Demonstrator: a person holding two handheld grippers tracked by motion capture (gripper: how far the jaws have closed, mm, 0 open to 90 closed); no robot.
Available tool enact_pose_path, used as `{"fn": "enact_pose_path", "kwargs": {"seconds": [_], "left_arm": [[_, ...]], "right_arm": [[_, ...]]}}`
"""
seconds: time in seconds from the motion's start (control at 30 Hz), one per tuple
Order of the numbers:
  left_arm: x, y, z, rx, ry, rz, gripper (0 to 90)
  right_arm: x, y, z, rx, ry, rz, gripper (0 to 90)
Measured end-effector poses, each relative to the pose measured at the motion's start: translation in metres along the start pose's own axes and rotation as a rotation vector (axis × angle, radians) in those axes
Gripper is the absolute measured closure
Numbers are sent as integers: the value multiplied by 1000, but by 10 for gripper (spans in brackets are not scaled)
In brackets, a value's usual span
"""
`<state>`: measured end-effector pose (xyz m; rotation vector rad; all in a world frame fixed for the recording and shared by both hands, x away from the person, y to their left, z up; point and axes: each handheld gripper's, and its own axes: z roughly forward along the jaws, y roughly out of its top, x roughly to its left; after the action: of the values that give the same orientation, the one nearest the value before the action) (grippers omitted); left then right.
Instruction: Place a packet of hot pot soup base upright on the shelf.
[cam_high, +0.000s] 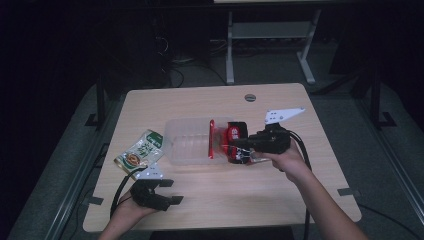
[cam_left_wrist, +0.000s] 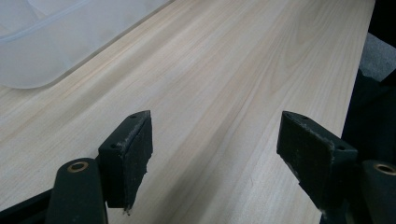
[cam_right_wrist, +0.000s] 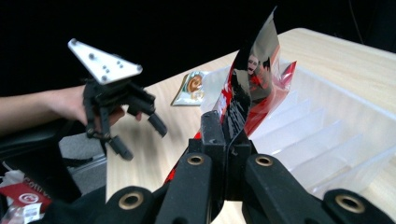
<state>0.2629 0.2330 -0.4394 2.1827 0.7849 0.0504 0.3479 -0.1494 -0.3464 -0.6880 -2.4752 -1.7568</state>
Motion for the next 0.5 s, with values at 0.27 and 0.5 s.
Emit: {"fn": "enact_pose_path", "kwargs": {"seconds": [0.27, 0.5], "left_arm": [[1, 0, 3, 9, 2, 25, 265], [1, 1, 3, 5, -1, 23, 265]], "right_arm": [[-11, 9, 20, 10, -19, 10, 899], [-23, 8, 35, 28, -44, 37, 898]]}}
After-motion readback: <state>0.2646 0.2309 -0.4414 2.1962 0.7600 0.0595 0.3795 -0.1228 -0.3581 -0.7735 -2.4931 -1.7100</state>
